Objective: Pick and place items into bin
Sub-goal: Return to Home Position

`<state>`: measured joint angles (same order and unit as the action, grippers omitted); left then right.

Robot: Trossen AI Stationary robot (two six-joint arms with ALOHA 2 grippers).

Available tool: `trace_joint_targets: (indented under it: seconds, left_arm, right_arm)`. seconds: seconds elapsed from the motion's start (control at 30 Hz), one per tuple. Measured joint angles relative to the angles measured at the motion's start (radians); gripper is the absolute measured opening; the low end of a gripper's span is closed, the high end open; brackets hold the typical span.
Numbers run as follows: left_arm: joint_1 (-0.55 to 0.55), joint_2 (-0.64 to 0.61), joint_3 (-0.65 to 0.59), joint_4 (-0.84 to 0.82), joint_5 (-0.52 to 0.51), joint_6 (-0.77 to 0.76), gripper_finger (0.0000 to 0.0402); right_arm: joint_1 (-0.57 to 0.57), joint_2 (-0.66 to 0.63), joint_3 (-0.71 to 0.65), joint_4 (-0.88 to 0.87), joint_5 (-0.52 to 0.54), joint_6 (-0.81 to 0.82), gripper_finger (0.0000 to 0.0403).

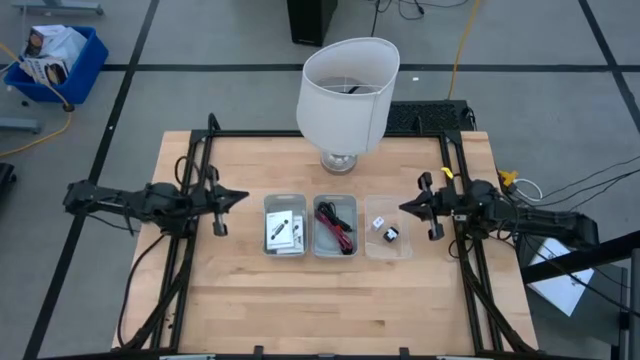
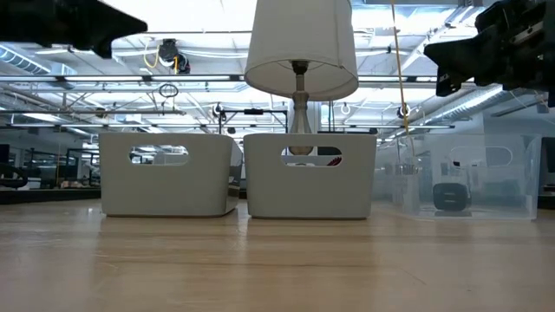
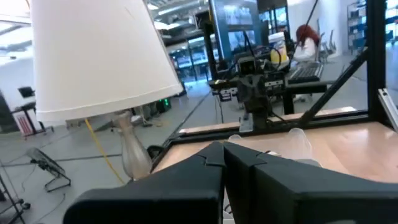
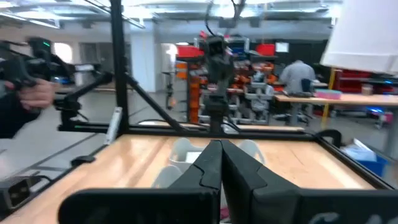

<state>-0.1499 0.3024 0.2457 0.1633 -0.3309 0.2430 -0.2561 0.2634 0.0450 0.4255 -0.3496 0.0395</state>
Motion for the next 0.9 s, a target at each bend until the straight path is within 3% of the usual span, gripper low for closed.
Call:
trace_joint_targets:
  seconds: [0.27, 0.53, 0.7, 0.9]
  left_arm:
    - [0.021, -0.074, -0.234, 0.353, 0.083, 0.09, 0.0]
    - [0.116, -0.074, -0.224, 0.254, 0.155, 0.088, 0.0]
    - [0.167, -0.074, -0.236, 0.188, 0.226, -0.01, 0.0]
    - [0.156, -0.074, -0.236, 0.179, 0.207, -0.043, 0.0]
  right_arm:
    - [-0.029, 0.0, 0.0, 0.007, -0.022, 0.014, 0.0]
    - [-0.033, 0.0, 0.0, 0.004, -0.023, 0.006, 0.0]
    - [-0.033, 0.002, -0.005, -0.026, -0.018, 0.024, 0.0]
    - [-0.023, 0.008, -0.031, -0.024, 0.035, 0.076, 0.0]
